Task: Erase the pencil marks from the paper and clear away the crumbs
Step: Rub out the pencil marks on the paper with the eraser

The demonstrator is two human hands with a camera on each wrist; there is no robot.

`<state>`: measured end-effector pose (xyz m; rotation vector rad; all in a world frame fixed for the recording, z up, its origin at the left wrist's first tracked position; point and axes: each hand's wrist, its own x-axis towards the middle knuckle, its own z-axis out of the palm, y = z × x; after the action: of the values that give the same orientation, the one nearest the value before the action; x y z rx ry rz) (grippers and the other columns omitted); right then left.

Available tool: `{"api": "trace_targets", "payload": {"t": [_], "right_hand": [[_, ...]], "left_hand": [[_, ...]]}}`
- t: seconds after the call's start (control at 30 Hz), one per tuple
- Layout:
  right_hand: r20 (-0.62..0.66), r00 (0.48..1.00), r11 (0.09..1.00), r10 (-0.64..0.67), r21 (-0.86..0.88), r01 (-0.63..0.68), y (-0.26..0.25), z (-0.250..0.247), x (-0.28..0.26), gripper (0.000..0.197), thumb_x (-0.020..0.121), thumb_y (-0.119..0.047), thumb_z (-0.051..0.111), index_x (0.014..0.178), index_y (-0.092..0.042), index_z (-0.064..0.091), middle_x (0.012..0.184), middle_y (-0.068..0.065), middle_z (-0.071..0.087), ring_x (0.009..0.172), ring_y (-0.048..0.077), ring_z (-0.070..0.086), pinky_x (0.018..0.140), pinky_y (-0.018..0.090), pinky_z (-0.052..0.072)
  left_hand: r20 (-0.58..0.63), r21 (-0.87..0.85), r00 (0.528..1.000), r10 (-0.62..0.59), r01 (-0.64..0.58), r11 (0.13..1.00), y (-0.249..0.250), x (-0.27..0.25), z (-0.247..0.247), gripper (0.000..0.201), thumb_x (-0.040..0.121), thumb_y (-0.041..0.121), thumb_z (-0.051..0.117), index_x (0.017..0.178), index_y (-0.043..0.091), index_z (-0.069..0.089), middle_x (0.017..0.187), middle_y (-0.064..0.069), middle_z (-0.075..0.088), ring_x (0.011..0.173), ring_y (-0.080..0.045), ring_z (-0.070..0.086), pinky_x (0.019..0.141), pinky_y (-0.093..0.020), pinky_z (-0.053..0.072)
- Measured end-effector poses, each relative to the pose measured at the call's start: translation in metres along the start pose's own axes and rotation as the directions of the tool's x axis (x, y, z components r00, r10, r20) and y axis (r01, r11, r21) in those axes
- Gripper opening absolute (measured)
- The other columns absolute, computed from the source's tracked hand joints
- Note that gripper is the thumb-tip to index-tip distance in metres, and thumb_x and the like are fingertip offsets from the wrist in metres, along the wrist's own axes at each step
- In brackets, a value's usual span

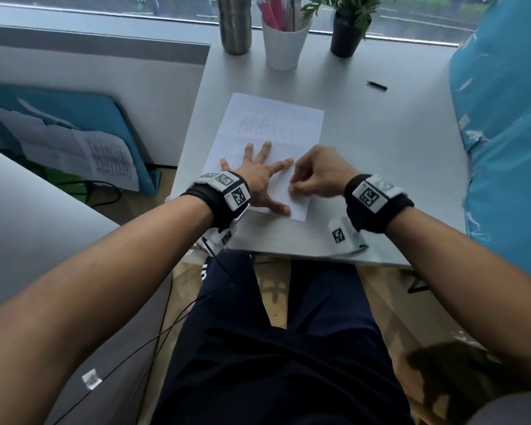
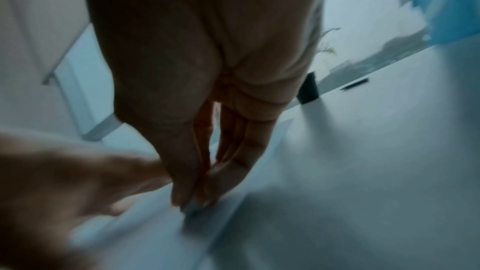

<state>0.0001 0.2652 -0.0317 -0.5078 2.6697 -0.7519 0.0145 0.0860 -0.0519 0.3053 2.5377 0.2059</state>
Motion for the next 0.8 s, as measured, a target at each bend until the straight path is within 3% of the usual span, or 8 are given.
{"api": "trace_targets", "payload": {"t": [0.1, 0.17, 0.23, 0.33, 0.47, 0.6, 0.73, 0.8], "right_hand": [[-0.151, 0.985, 0.997, 0.080, 0.036, -0.075, 0.008, -0.007, 0.003, 0.008, 0.070, -0.018, 0.080, 0.074, -0.013, 0.075, 0.068, 0.001, 0.068, 0.061, 0.009, 0.061, 0.056, 0.014, 0.045], [-0.034, 0.999, 1.000, -0.011, 0.001, 0.011, 0.000, 0.004, -0.008, 0.008, 0.070, -0.016, 0.080, 0.073, -0.011, 0.075, 0.068, 0.000, 0.069, 0.060, 0.009, 0.062, 0.057, 0.017, 0.048], [0.024, 0.999, 0.999, -0.043, 0.010, 0.043, -0.001, 0.008, -0.013, 0.007, 0.071, -0.017, 0.080, 0.074, -0.012, 0.076, 0.068, 0.000, 0.071, 0.060, 0.007, 0.063, 0.056, 0.010, 0.046], [-0.128, 0.990, 0.996, 0.064, 0.070, -0.056, 0.009, -0.002, -0.004, 0.009, 0.071, -0.019, 0.080, 0.077, -0.012, 0.077, 0.070, 0.001, 0.071, 0.061, 0.007, 0.062, 0.055, 0.007, 0.045], [0.024, 0.998, 0.998, -0.061, 0.009, 0.061, -0.005, 0.009, -0.012, 0.008, 0.072, -0.015, 0.080, 0.076, -0.010, 0.076, 0.072, 0.003, 0.072, 0.063, 0.009, 0.065, 0.059, 0.013, 0.051], [-0.165, 0.983, 0.996, 0.083, 0.041, -0.077, 0.007, -0.009, 0.005, 0.012, 0.072, -0.018, 0.080, 0.079, -0.010, 0.076, 0.075, 0.002, 0.072, 0.064, 0.009, 0.064, 0.056, 0.007, 0.045], [0.000, 0.998, 0.998, -0.062, -0.009, 0.062, -0.009, 0.014, -0.010, 0.007, 0.070, -0.013, 0.078, 0.073, -0.008, 0.074, 0.071, 0.004, 0.071, 0.056, 0.007, 0.058, 0.051, 0.005, 0.040], [-0.090, 0.995, 0.999, 0.039, 0.038, -0.036, 0.002, 0.003, -0.001, 0.009, 0.071, -0.016, 0.079, 0.077, -0.010, 0.076, 0.073, 0.003, 0.072, 0.062, 0.008, 0.061, 0.054, 0.006, 0.042]], "left_hand": [[-0.005, -0.014, 1.000, -0.024, 0.024, 1.000, 0.004, -0.001, 0.000, 0.120, 0.055, 0.080, 0.072, 0.146, 0.060, -0.004, 0.158, 0.006, -0.031, 0.146, -0.031, -0.025, 0.103, -0.080, 0.000], [-0.001, -0.019, 1.000, -0.026, 0.026, 0.999, 0.005, -0.001, 0.001, 0.121, 0.055, 0.080, 0.072, 0.146, 0.059, -0.005, 0.158, 0.006, -0.032, 0.145, -0.032, -0.026, 0.102, -0.080, 0.000], [0.002, -0.020, 1.000, -0.023, 0.023, 1.000, 0.006, -0.002, 0.001, 0.121, 0.056, 0.079, 0.072, 0.146, 0.058, -0.005, 0.158, 0.006, -0.033, 0.145, -0.031, -0.027, 0.102, -0.080, 0.000], [0.009, -0.028, 0.999, -0.033, 0.033, 0.999, 0.006, -0.003, 0.000, 0.121, 0.056, 0.079, 0.072, 0.146, 0.058, -0.005, 0.157, 0.006, -0.033, 0.145, -0.031, -0.027, 0.102, -0.080, 0.001], [0.011, -0.009, 1.000, -0.026, 0.026, 1.000, 0.005, -0.003, 0.001, 0.123, 0.054, 0.081, 0.071, 0.147, 0.057, -0.006, 0.157, 0.006, -0.034, 0.145, -0.031, -0.027, 0.102, -0.081, 0.001], [0.012, -0.023, 0.999, -0.038, 0.038, 0.999, 0.008, -0.005, 0.002, 0.120, 0.057, 0.079, 0.072, 0.147, 0.057, -0.004, 0.157, 0.006, -0.033, 0.145, -0.031, -0.027, 0.102, -0.081, 0.001], [0.010, -0.028, 0.999, -0.034, 0.034, 0.999, 0.009, -0.005, 0.002, 0.121, 0.058, 0.077, 0.073, 0.148, 0.054, -0.005, 0.157, 0.005, -0.034, 0.145, -0.032, -0.028, 0.102, -0.081, 0.001], [0.014, -0.035, 0.999, -0.034, 0.034, 0.999, 0.010, -0.006, 0.003, 0.121, 0.057, 0.078, 0.073, 0.148, 0.056, -0.003, 0.157, 0.006, -0.033, 0.145, -0.031, -0.028, 0.101, -0.081, 0.001]]}}
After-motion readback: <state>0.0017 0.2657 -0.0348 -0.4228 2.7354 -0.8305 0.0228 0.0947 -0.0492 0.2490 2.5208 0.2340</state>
